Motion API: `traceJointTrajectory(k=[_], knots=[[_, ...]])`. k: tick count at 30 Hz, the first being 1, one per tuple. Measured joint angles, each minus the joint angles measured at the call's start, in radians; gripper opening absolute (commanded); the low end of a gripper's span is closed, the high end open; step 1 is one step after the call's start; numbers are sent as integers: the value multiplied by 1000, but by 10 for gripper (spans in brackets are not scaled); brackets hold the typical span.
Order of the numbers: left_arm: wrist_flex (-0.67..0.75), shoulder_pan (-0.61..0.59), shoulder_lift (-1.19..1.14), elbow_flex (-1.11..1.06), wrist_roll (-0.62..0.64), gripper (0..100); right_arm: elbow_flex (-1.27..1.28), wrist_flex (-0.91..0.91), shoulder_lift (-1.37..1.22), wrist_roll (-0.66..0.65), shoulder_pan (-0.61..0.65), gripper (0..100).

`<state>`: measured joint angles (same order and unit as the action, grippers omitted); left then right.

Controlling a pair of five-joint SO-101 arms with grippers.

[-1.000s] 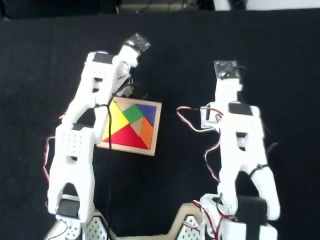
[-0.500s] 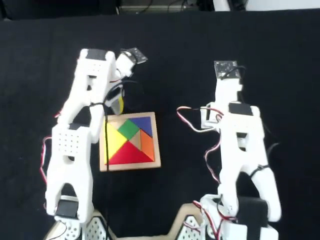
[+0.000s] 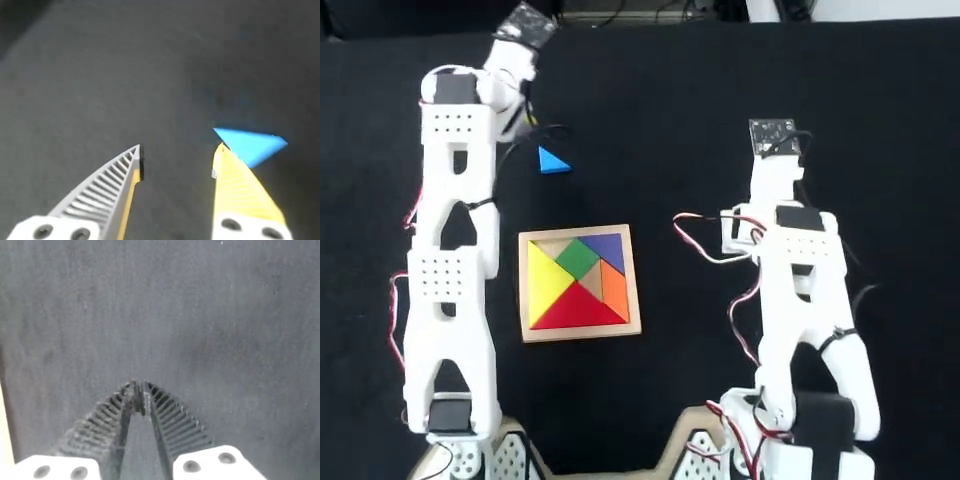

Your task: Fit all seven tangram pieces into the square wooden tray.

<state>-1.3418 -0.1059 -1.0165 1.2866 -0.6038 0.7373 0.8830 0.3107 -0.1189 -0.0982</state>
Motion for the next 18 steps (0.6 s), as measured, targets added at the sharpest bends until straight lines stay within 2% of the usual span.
traceJointTrajectory(k=[8,13,18], knots=[[147,5,-192,21,241,238,40,-18,0,-37,66,11],[219,9,-241,21,276,238,41,-18,0,-38,69,11],[144,49,-241,28,276,238,41,-18,0,-38,74,11]])
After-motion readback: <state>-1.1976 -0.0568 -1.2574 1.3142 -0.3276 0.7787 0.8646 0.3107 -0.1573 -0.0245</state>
